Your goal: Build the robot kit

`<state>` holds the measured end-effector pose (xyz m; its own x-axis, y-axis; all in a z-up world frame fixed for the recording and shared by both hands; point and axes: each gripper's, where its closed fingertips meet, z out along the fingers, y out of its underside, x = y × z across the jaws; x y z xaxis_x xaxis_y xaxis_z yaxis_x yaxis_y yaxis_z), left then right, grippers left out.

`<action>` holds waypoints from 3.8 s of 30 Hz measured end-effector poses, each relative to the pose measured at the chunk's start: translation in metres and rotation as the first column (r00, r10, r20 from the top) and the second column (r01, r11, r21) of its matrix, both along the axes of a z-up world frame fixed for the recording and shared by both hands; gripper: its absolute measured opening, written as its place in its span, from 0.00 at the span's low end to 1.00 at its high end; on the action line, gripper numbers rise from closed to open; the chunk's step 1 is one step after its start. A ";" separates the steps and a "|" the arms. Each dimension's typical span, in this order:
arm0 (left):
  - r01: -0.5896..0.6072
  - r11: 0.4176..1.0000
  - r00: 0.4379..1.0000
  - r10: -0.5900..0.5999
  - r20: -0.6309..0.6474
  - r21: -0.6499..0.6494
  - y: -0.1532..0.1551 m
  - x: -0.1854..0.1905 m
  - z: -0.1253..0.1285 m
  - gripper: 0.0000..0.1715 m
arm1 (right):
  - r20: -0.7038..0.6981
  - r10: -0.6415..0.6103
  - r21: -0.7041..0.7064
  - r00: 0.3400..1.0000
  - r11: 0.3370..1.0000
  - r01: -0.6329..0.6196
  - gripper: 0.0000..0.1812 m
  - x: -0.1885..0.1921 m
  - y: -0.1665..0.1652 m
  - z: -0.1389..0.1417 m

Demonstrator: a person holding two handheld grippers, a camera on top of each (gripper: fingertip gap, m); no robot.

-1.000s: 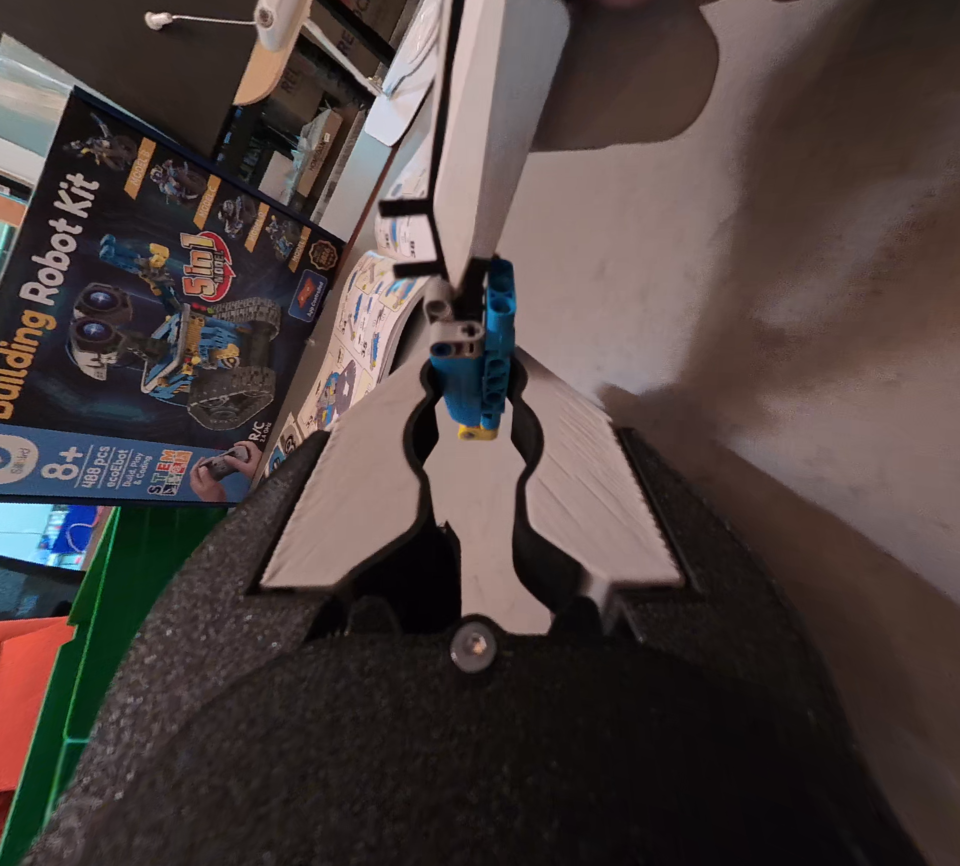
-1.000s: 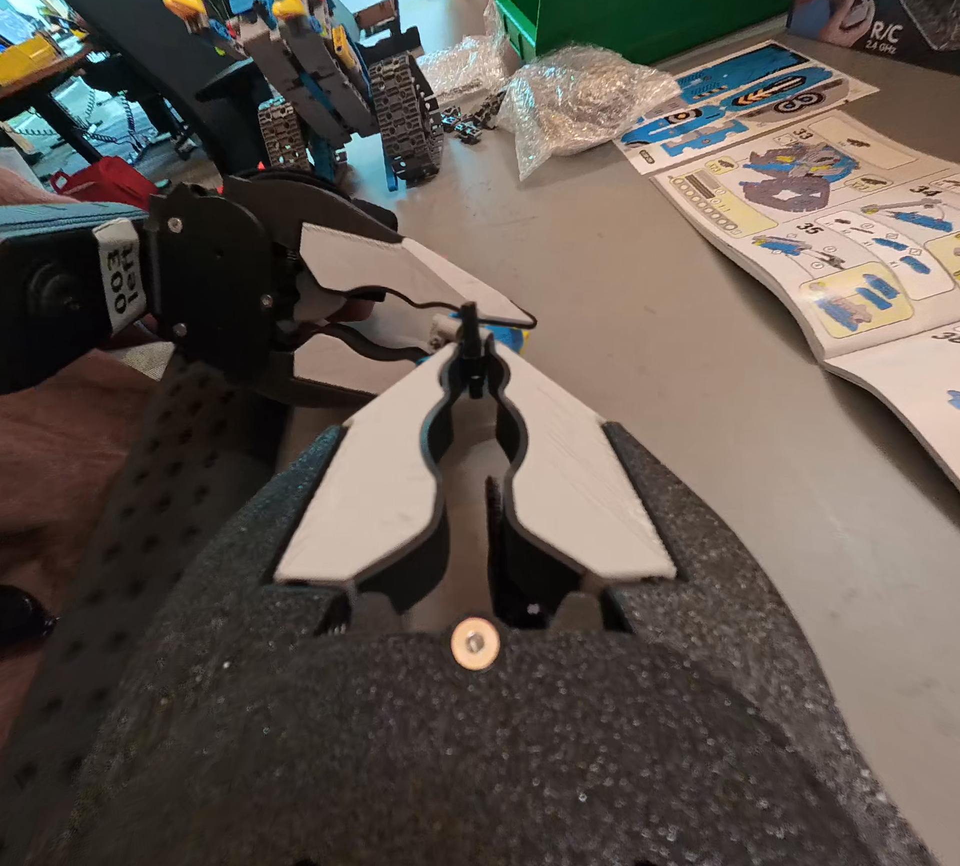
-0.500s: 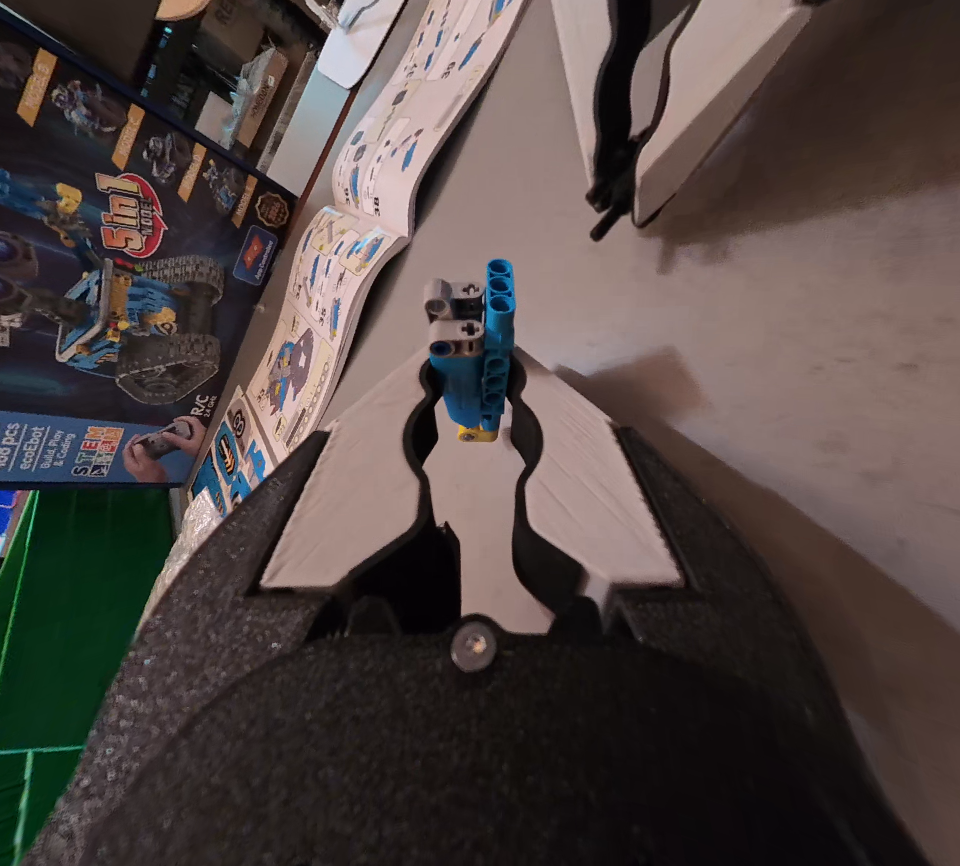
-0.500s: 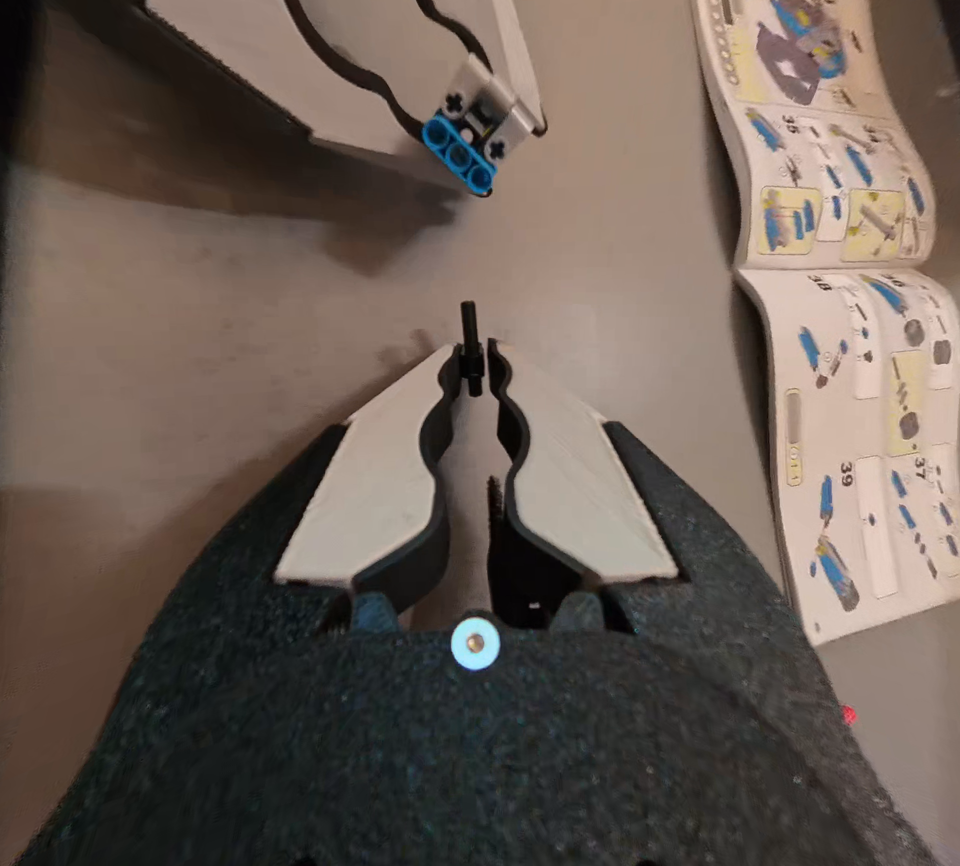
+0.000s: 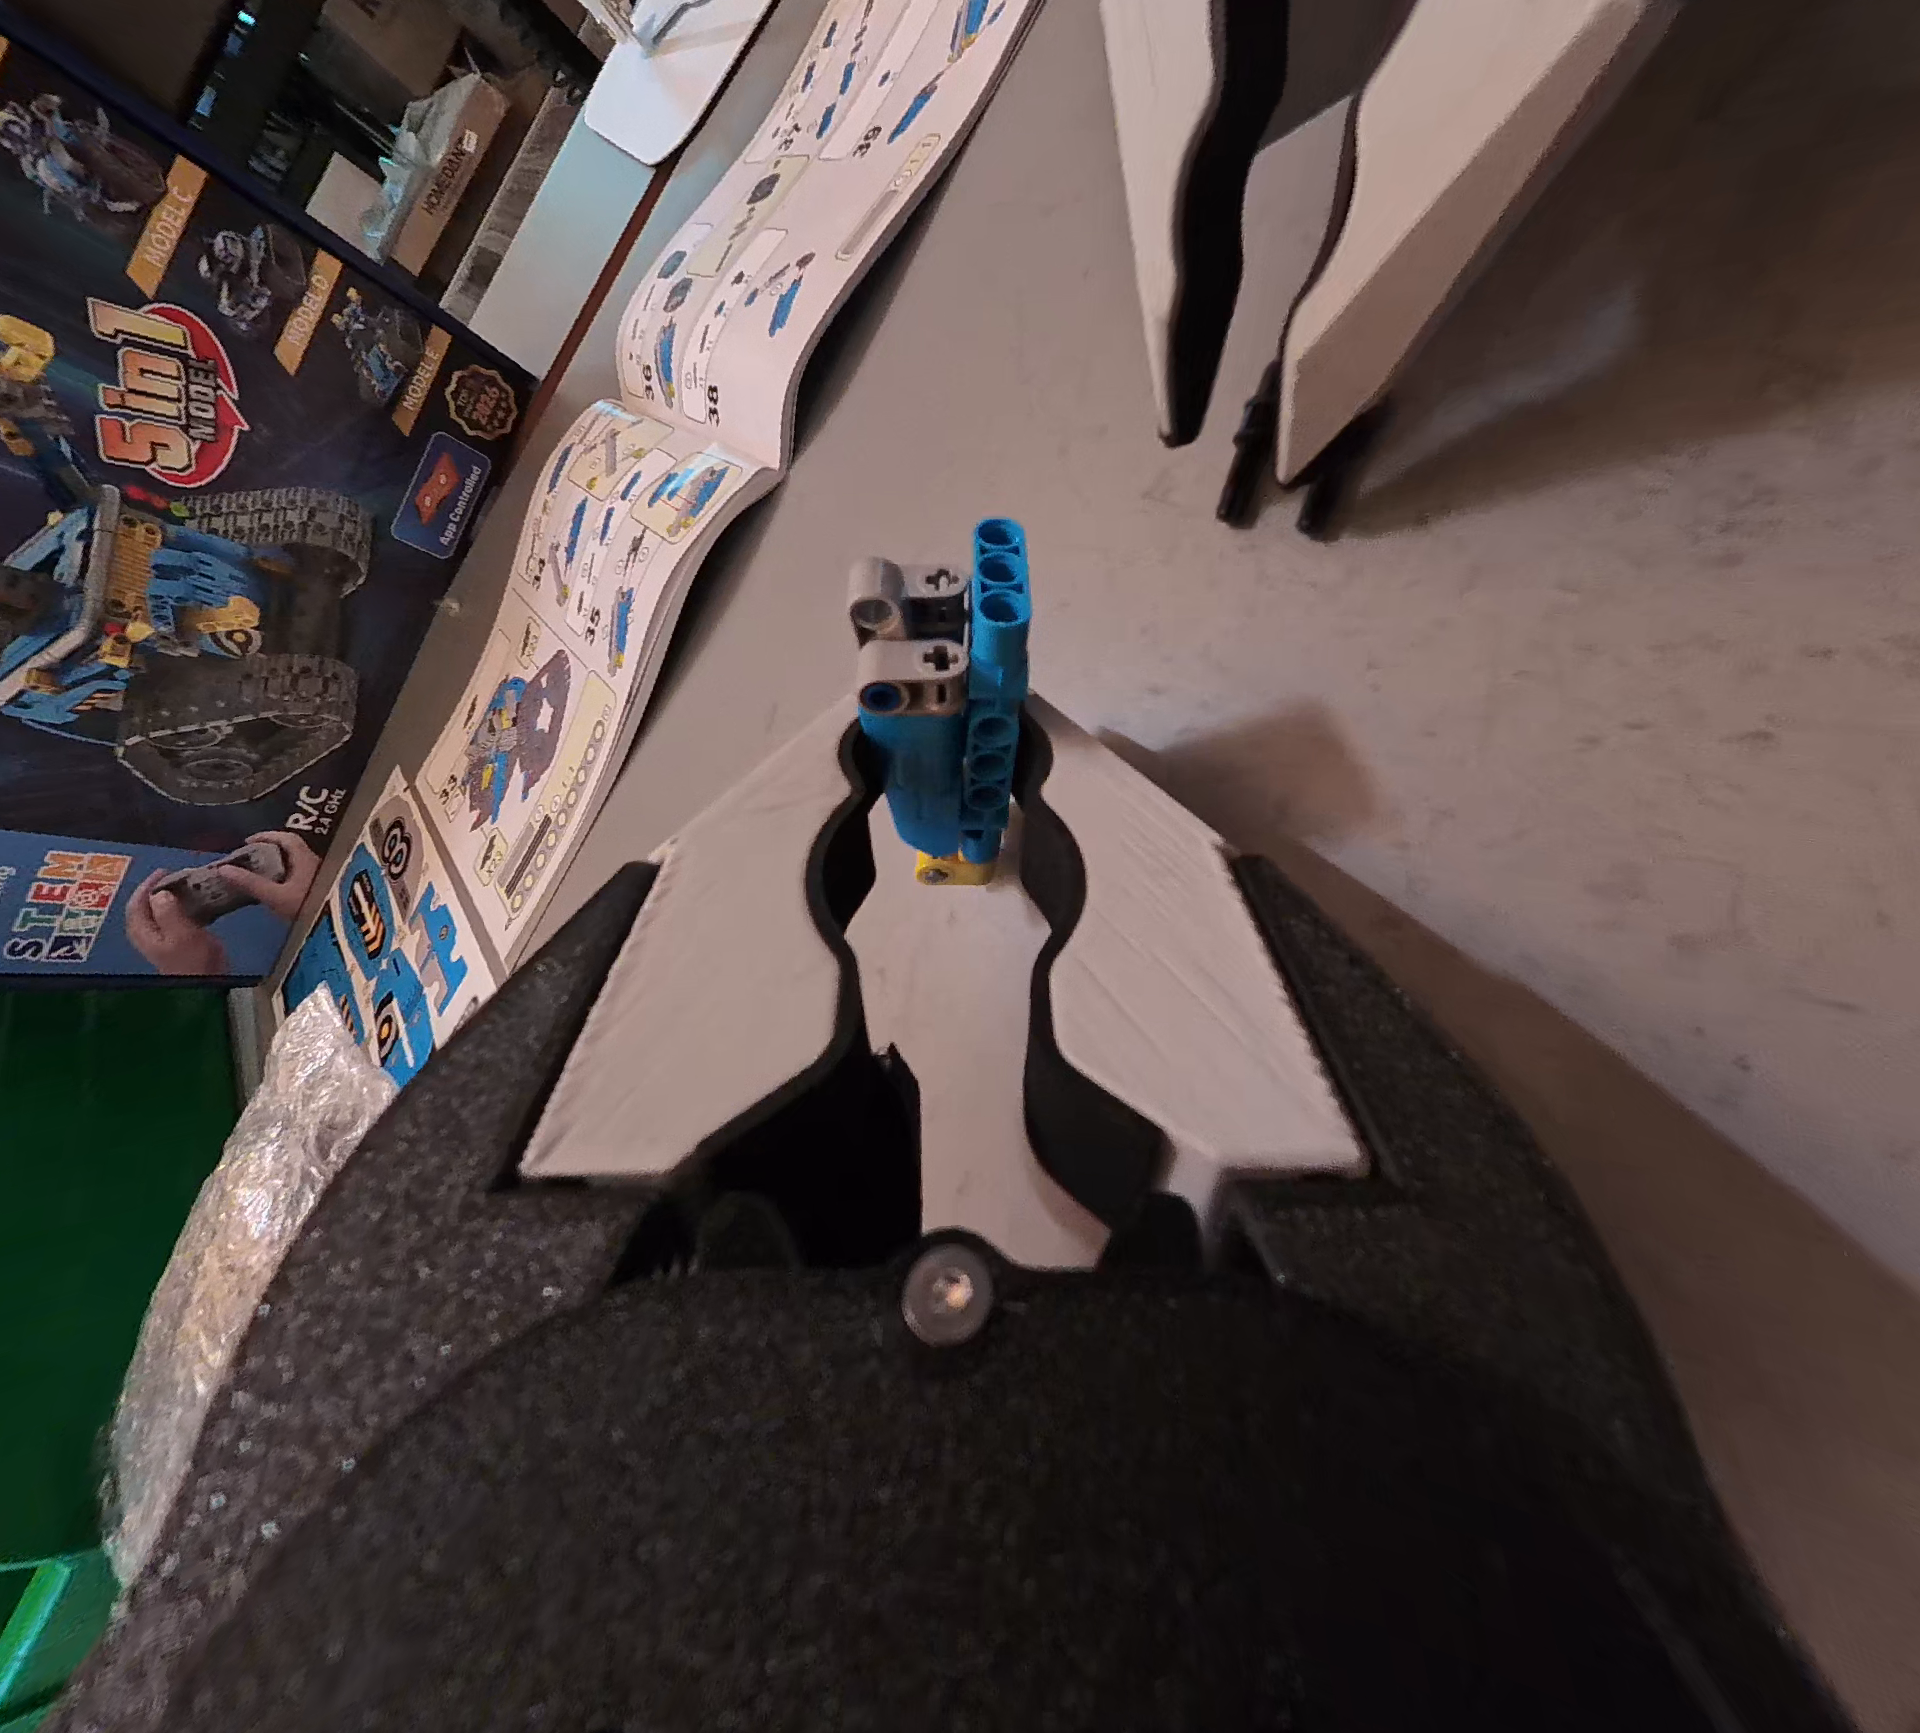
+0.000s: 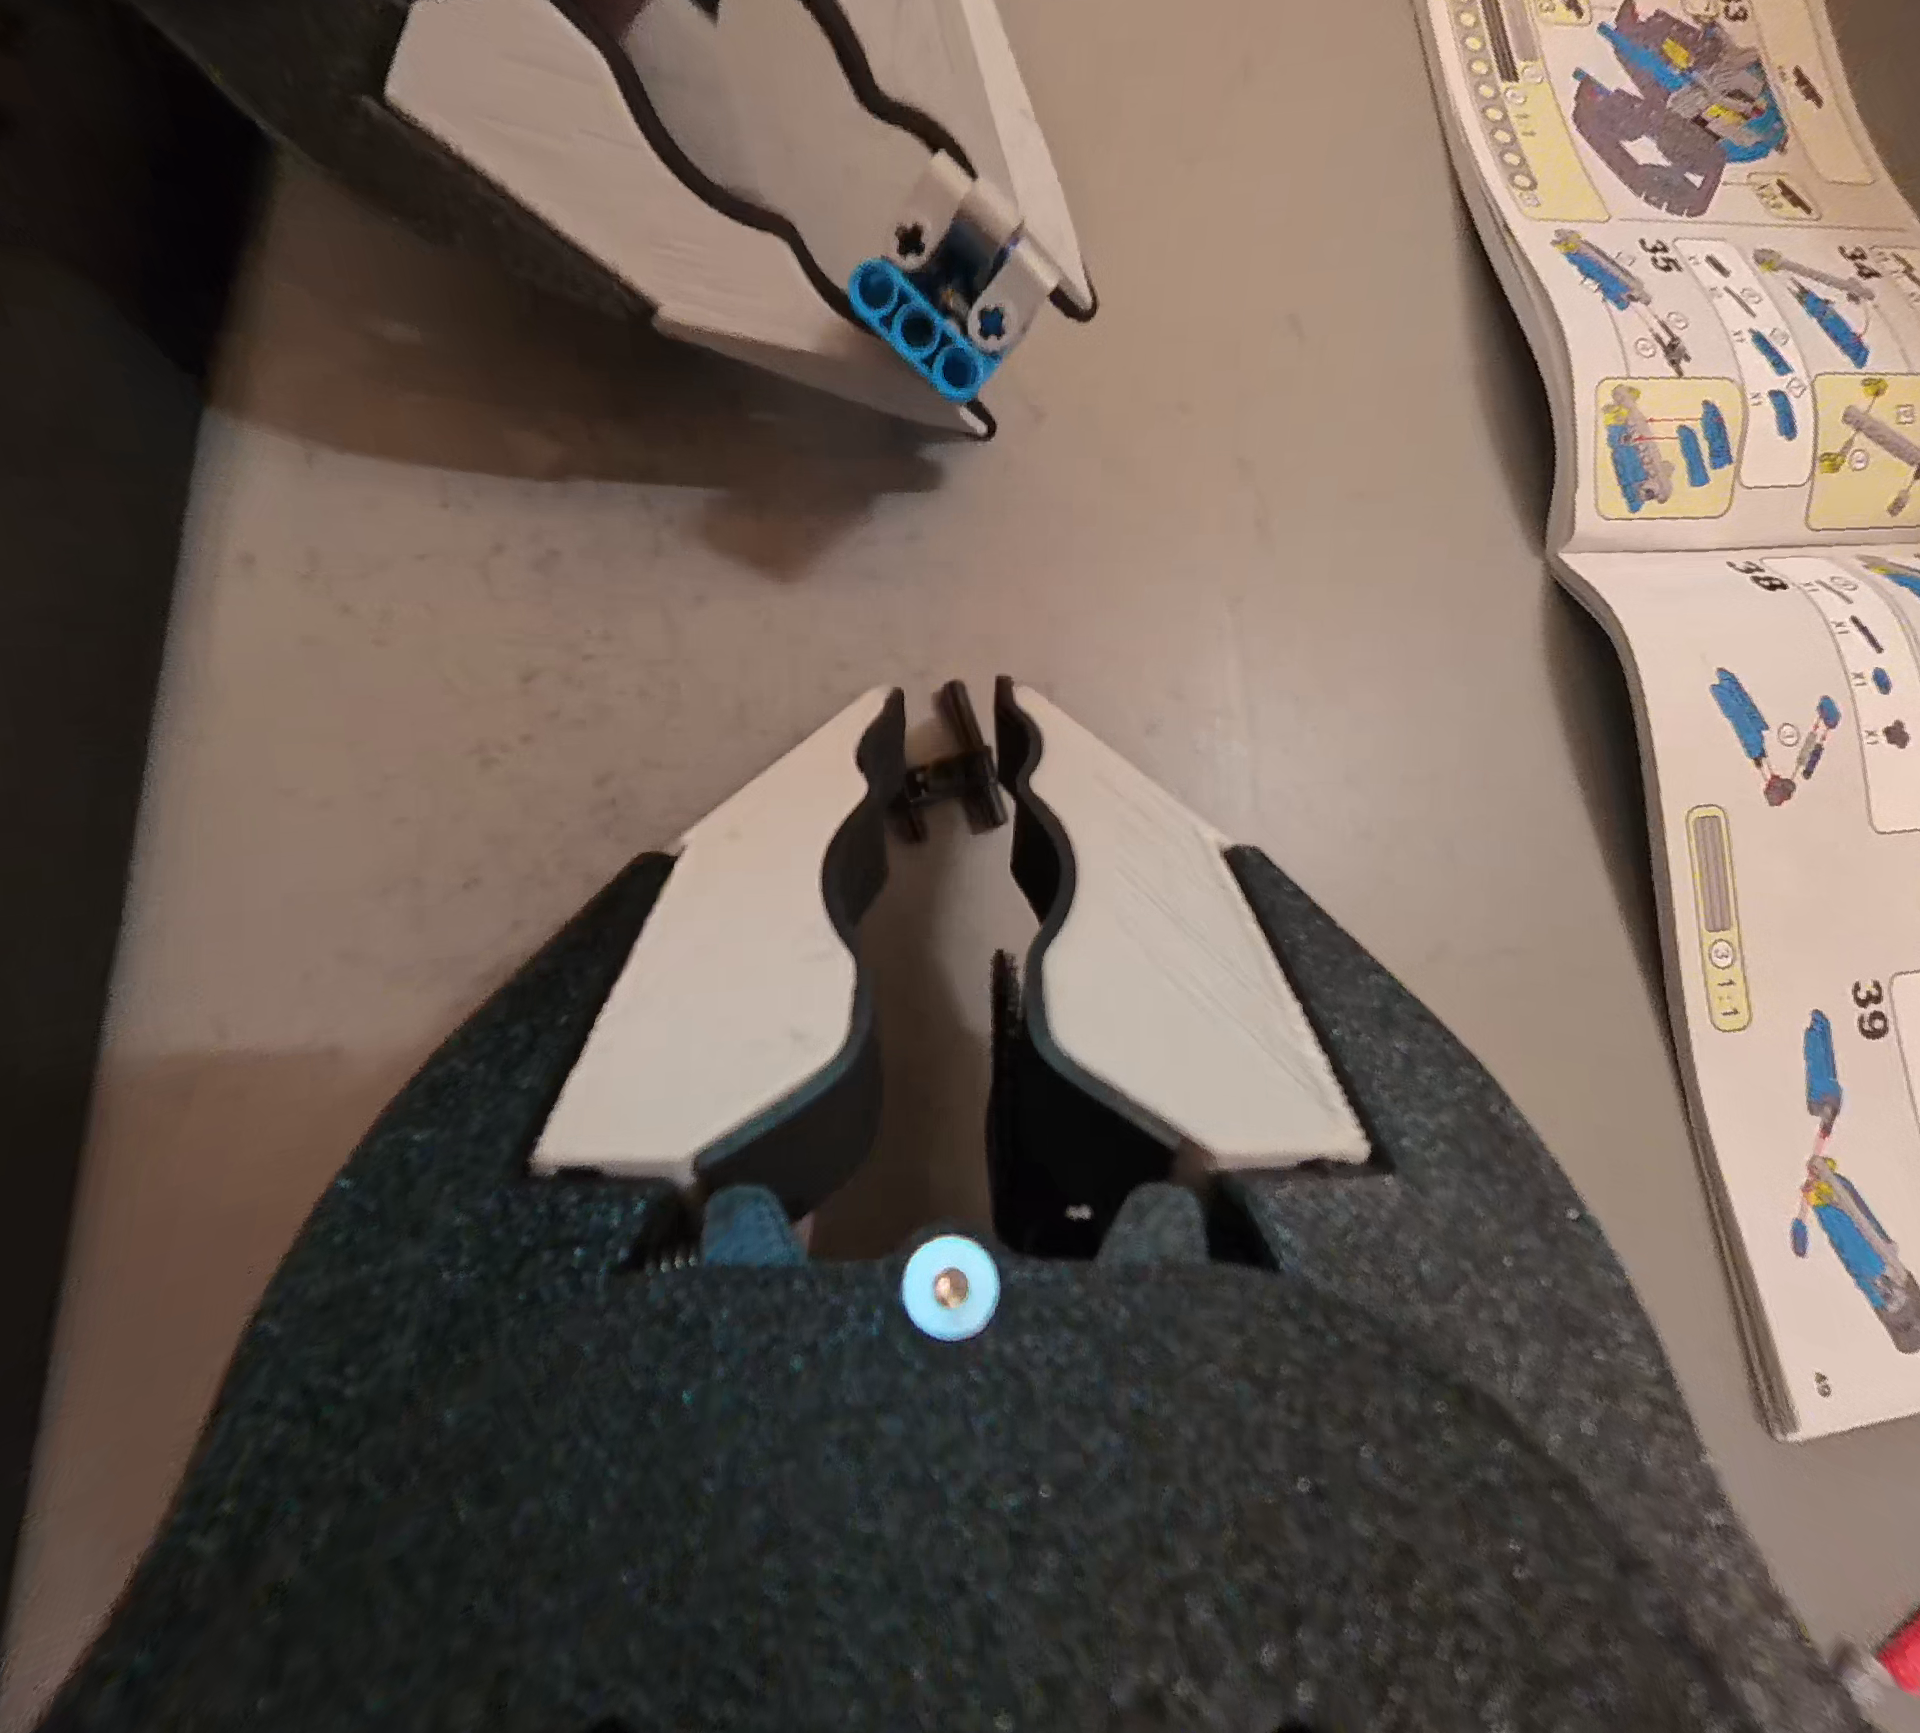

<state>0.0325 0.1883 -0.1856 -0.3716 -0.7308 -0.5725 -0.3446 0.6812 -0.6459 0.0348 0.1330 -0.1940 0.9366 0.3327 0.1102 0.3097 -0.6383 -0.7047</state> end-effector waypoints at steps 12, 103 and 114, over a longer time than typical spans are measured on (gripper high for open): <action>0.188 0.981 0.981 -0.190 -0.042 -0.050 -0.042 -0.014 -0.007 0.13 | 0.260 0.089 0.234 0.962 0.960 -0.152 0.21 -0.030 0.018 0.033; 0.109 0.271 0.962 -0.270 0.034 -0.956 -0.012 -0.022 0.075 0.13 | 0.097 0.246 0.076 0.965 0.964 -0.253 0.02 -0.046 0.000 0.000; 0.105 0.292 0.961 -0.277 0.021 -0.951 -0.015 -0.022 0.072 0.13 | -0.323 0.226 -0.001 0.919 0.971 -0.240 0.10 -0.060 -0.014 0.007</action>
